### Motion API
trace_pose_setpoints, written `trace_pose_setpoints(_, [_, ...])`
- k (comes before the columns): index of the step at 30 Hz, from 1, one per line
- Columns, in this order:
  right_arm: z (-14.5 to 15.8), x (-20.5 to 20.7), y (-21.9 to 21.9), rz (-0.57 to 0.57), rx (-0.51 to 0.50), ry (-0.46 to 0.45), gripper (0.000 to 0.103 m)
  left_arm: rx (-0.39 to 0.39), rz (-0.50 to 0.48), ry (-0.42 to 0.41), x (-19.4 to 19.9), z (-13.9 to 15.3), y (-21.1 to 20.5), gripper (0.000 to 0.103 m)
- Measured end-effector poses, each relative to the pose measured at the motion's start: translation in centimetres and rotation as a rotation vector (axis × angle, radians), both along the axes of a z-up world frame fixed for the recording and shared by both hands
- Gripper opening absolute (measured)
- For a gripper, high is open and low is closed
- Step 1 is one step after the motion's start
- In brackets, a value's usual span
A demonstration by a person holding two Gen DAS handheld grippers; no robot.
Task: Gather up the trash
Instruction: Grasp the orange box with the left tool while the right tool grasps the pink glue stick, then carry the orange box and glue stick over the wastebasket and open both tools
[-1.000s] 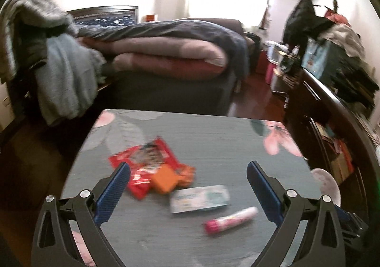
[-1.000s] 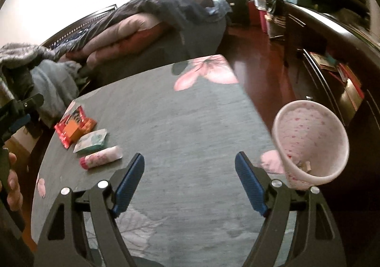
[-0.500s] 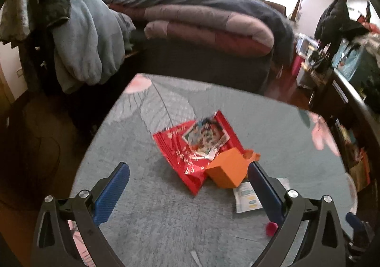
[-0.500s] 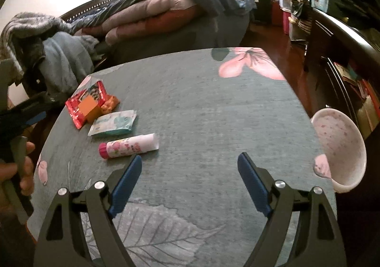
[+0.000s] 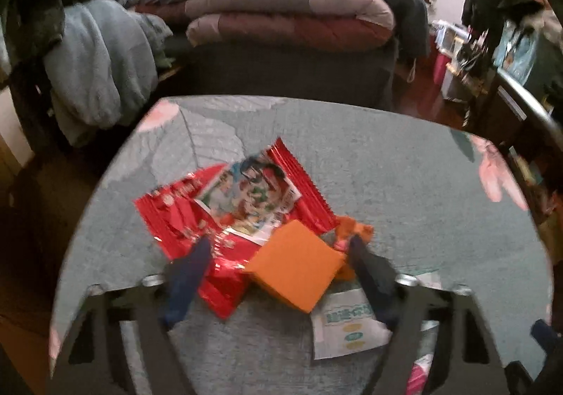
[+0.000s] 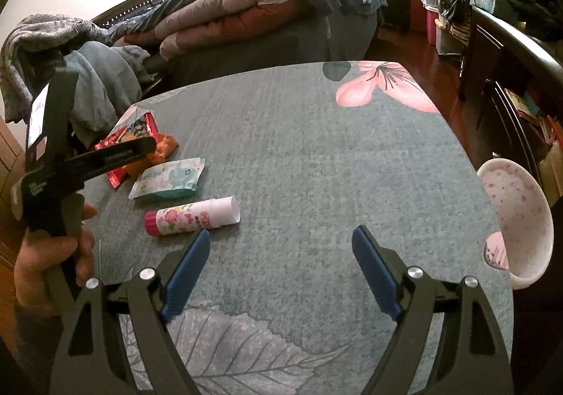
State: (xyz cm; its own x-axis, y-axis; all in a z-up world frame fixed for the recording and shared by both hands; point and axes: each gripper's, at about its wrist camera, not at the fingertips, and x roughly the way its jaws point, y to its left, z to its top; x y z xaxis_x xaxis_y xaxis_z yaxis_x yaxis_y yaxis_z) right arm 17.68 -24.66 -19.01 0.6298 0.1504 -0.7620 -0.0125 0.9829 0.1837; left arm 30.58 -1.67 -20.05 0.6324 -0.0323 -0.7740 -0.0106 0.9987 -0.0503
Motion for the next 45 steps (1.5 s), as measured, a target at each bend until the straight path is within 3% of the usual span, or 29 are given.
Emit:
trace_pose_setpoints(2, [0.1, 0.2, 0.1, -0.001, 0.0, -0.002, 0.084, -0.022, -0.003, -0.007, -0.3, 0.3, 0.2, 0.047])
trace_pose_setpoints(3, [0.0, 0.4, 0.3, 0.0, 0.0, -0.002, 0.084, -0.018, 0.0, -0.013, -0.4, 0.5, 0.3, 0.045])
trace_pose_setpoints(11, [-0.7, 2.3, 3.9, 0.064, -0.003, 0.015, 0.084, -0.113, -0.003, -0.083, -2.6, 3.1, 2.0, 0.044])
trace_pose_setpoints(14, [-1.3, 2.9, 5.7, 0.093, -0.012, 0.026, 0.095, -0.122, 0.001, -0.101, -3.4, 3.9, 2.7, 0.044])
trace_pose_setpoints(18, [-1.7, 3.4, 8.1, 0.13, -0.034, 0.025, 0.099, -0.131, 0.006, -0.105, -3.9, 4.4, 3.7, 0.044])
trace_pose_setpoints(21, [-2.2, 3.7, 9.1, 0.127, -0.093, 0.022, 0.097, -0.139, 0.006, -0.105, -4.1, 4.5, 4.1, 0.044])
trace_pose_setpoints(23, [-2.4, 3.8, 9.2, 0.133, -0.102, 0.033, 0.087, -0.137, 0.005, -0.106, -4.2, 4.5, 4.3, 0.044])
trace_pose_setpoints(34, [-1.1, 1.7, 6.8, 0.112, -0.029, 0.018, 0.087, -0.127, 0.002, -0.116, -5.5, 5.3, 3.7, 0.044])
trace_pose_setpoints(45, [0.1, -1.6, 1.7, 0.051, 0.013, -0.002, 0.087, -0.09, -0.064, -0.14, -7.2, 7.0, -1.0, 0.044])
